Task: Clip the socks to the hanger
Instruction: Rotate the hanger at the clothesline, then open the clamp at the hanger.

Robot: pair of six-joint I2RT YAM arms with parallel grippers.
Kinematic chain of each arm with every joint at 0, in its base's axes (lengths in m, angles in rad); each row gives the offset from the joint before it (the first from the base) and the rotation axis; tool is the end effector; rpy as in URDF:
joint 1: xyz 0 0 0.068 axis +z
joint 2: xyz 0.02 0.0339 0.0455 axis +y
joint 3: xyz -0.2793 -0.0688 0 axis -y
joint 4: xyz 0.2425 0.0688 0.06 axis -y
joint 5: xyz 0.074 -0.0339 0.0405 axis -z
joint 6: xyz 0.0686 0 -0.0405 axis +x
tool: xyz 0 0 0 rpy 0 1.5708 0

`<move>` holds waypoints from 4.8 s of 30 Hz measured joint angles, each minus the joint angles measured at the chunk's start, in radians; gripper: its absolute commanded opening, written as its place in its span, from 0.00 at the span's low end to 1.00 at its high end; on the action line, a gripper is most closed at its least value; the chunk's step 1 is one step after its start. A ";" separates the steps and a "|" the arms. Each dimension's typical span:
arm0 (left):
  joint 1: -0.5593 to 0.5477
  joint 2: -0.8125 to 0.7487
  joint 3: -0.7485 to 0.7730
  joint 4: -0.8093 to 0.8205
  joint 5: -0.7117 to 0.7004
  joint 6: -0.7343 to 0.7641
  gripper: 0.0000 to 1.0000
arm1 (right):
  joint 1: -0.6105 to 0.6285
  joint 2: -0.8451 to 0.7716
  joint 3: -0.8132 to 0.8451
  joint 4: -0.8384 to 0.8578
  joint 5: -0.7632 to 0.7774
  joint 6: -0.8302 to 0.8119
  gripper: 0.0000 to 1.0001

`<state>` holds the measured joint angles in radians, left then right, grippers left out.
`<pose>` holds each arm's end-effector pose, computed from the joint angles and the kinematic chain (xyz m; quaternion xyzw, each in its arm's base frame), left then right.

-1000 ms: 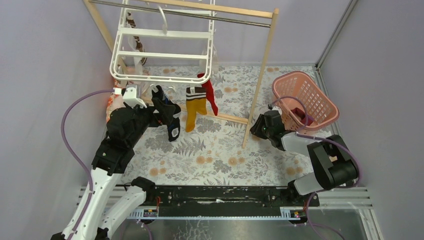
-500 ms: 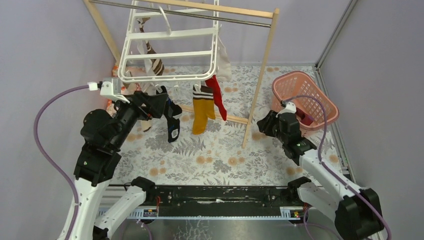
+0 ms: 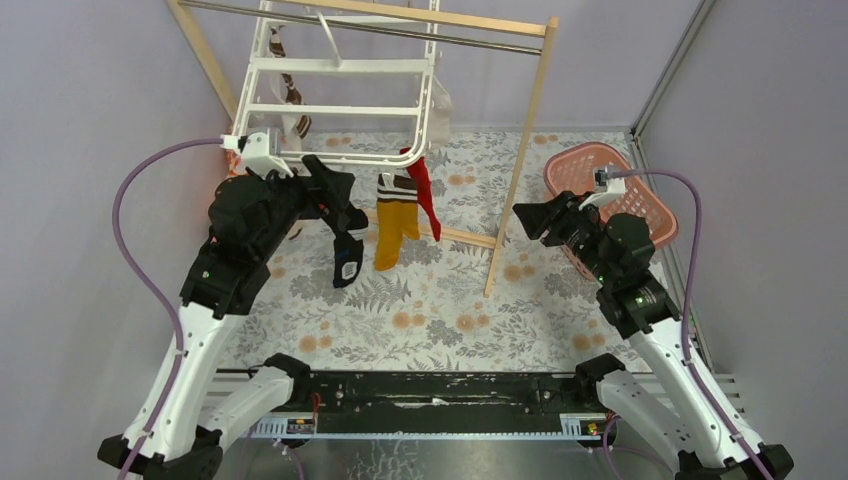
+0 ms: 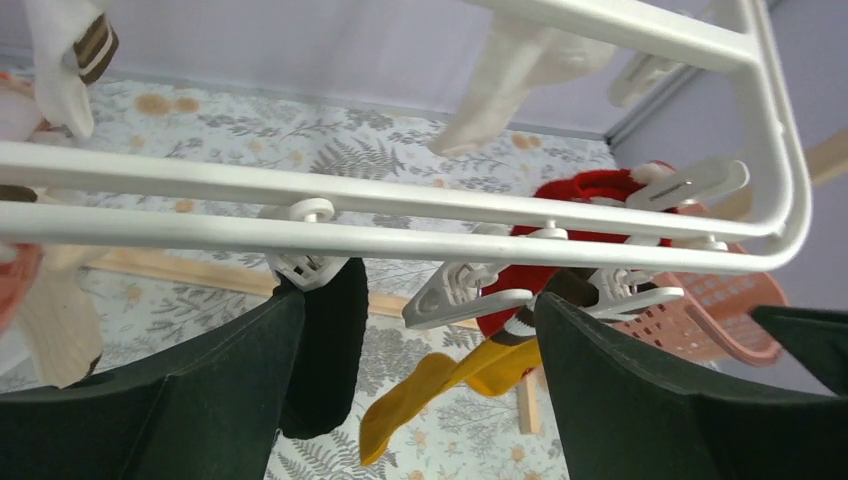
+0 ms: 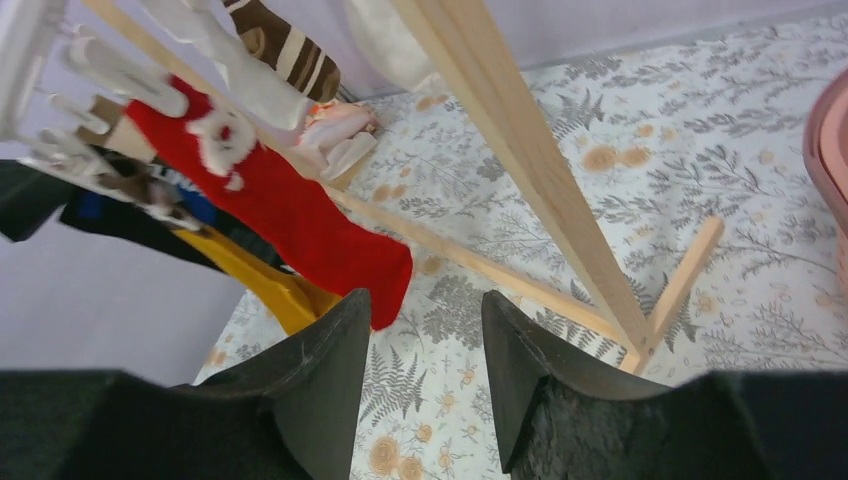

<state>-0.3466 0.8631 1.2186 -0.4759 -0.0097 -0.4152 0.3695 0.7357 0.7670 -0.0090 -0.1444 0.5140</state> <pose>0.1756 -0.0627 0.4493 -0.0289 0.7478 -0.2432 0.6171 0.1785 0.0797 0.3717 -0.0011 0.6993 0.3505 0.6231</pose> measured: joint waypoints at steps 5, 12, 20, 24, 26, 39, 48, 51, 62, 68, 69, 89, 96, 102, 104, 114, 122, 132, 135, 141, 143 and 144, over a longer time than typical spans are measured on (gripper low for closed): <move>0.000 0.039 -0.002 -0.003 -0.120 0.008 0.92 | 0.002 0.003 0.044 -0.015 -0.033 -0.012 0.52; 0.000 0.057 0.018 -0.051 -0.340 0.042 0.92 | 0.002 0.043 0.081 -0.035 -0.072 -0.021 0.52; 0.000 0.005 0.079 -0.148 -0.567 0.049 0.94 | 0.003 0.068 0.143 -0.015 -0.163 0.000 0.52; 0.000 0.038 0.164 -0.221 -0.658 0.025 0.94 | 0.003 0.072 0.170 0.017 -0.192 0.008 0.52; 0.000 0.051 0.203 -0.245 -0.675 0.002 0.92 | 0.003 0.071 0.172 0.025 -0.201 0.010 0.52; 0.000 -0.182 0.316 -0.255 -0.562 -0.113 0.91 | 0.003 0.050 0.134 0.021 -0.213 0.010 0.52; 0.000 -0.137 0.185 -0.103 -0.151 -0.135 0.93 | 0.003 0.081 0.126 0.023 -0.217 0.010 0.53; 0.000 -0.072 0.100 -0.074 -0.060 -0.136 0.93 | 0.003 0.087 0.126 0.023 -0.217 0.010 0.53; 0.000 -0.044 0.053 -0.003 -0.071 -0.096 0.95 | 0.003 0.107 0.125 0.069 -0.244 0.019 0.52; 0.000 -0.014 0.075 -0.023 -0.209 -0.059 0.97 | 0.003 0.126 0.128 0.074 -0.271 0.028 0.52; 0.000 0.003 0.086 -0.035 -0.237 -0.055 0.97 | 0.003 0.128 0.132 0.074 -0.278 0.031 0.52; 0.056 0.080 0.095 -0.161 -0.486 -0.086 0.99 | 0.064 0.375 0.460 0.105 -0.398 -0.013 0.54; 0.109 0.081 0.095 -0.181 -0.497 -0.082 0.99 | 0.084 0.428 0.460 0.166 -0.375 -0.008 0.54; 0.121 0.088 0.095 -0.183 -0.496 -0.079 0.99 | 0.090 0.393 0.460 0.262 -0.300 -0.002 0.54; 0.123 0.089 0.091 -0.183 -0.496 -0.079 0.99 | 0.090 0.391 0.468 0.288 -0.290 0.002 0.53; 0.129 0.093 0.071 -0.184 -0.487 -0.079 0.99 | 0.174 0.560 0.592 0.338 -0.282 0.008 0.53; 0.132 0.086 0.069 -0.184 -0.473 -0.075 0.99 | 0.272 0.606 0.610 0.332 -0.254 -0.042 0.53; 0.132 0.080 0.064 -0.185 -0.461 -0.071 0.99 | 0.314 0.607 0.627 0.322 -0.229 -0.109 0.52; 0.132 0.080 0.064 -0.185 -0.460 -0.070 0.99 | 0.334 0.608 0.627 0.309 -0.229 -0.125 0.53; 0.132 0.078 0.061 -0.185 -0.459 -0.068 0.99 | 0.362 0.641 0.658 0.283 -0.212 -0.159 0.53; 0.132 0.076 0.058 -0.185 -0.458 -0.068 0.99 | 0.363 0.655 0.673 0.276 -0.212 -0.167 0.53; 0.132 0.075 0.055 -0.186 -0.457 -0.068 0.99 | 0.364 0.660 0.679 0.275 -0.211 -0.169 0.50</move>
<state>-0.2150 0.9379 1.2739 -0.6617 -0.4667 -0.4831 0.7334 1.3952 1.4456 0.2661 -0.3557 0.3447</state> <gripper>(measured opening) 0.986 0.527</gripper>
